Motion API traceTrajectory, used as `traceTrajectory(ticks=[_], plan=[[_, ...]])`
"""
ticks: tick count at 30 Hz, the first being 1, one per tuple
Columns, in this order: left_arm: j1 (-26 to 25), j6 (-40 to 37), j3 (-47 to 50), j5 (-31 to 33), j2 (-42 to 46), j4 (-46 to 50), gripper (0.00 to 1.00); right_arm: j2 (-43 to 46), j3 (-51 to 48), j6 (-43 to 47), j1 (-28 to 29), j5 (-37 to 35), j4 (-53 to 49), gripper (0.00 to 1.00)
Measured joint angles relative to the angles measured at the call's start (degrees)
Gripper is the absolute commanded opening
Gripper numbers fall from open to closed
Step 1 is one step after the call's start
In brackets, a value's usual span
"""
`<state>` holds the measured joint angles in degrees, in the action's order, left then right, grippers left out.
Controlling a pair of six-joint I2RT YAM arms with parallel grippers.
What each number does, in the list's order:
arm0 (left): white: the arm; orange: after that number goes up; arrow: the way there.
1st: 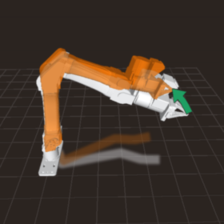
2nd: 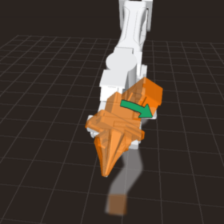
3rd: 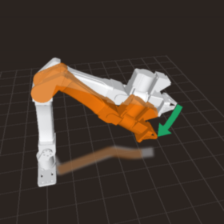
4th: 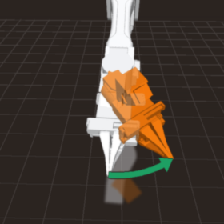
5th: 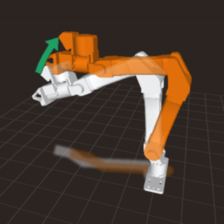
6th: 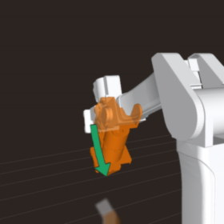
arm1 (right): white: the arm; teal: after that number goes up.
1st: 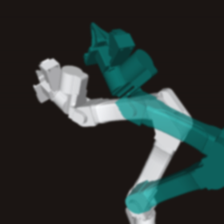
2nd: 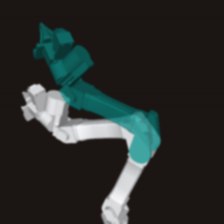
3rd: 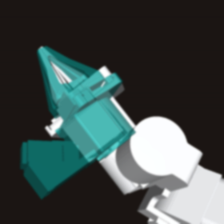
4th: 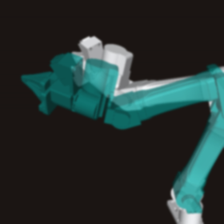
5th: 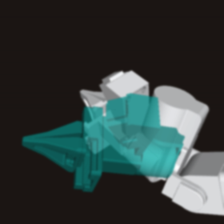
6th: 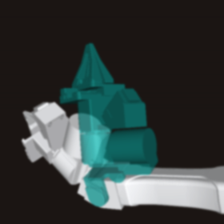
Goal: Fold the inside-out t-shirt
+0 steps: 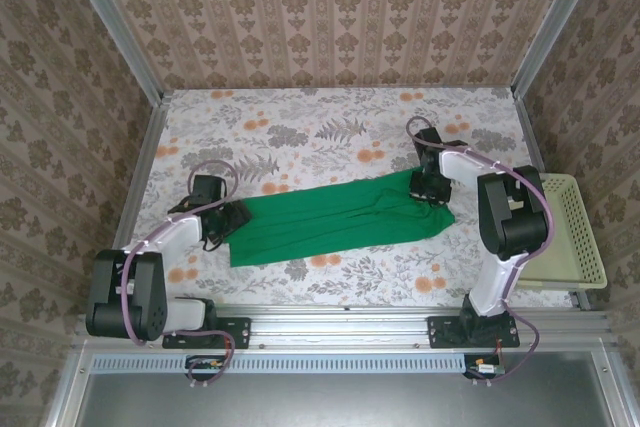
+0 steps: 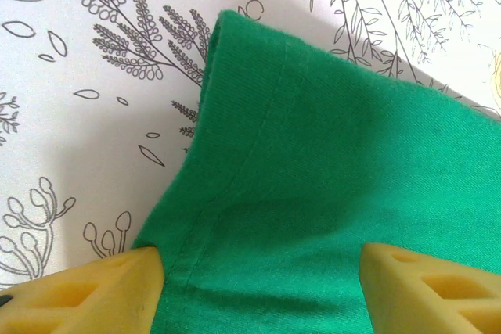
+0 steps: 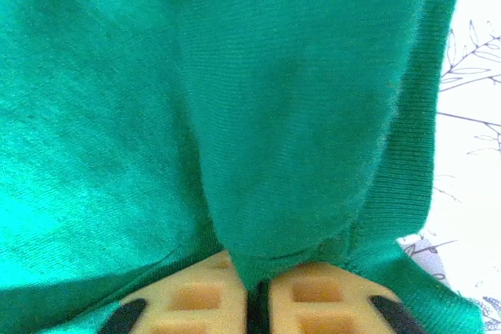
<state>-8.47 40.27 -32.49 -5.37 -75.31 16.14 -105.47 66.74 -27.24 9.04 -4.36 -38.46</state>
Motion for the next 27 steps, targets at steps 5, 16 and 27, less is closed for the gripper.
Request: traceTrajectory(ticks=[5,16,27], plan=[[-0.9,-0.02,0.0,0.44,0.0,0.02,0.7,1.49,-0.76,0.31,0.07,-1.9,-0.46,0.0],[-14.43,3.13,-0.17,2.19,0.0,-0.11,0.7,15.91,3.52,2.6,-0.13,-12.72,-8.55,0.0],[-19.63,5.64,-0.66,3.23,-0.13,-0.04,0.66,16.65,13.6,5.53,11.58,-24.46,-16.55,0.0]])
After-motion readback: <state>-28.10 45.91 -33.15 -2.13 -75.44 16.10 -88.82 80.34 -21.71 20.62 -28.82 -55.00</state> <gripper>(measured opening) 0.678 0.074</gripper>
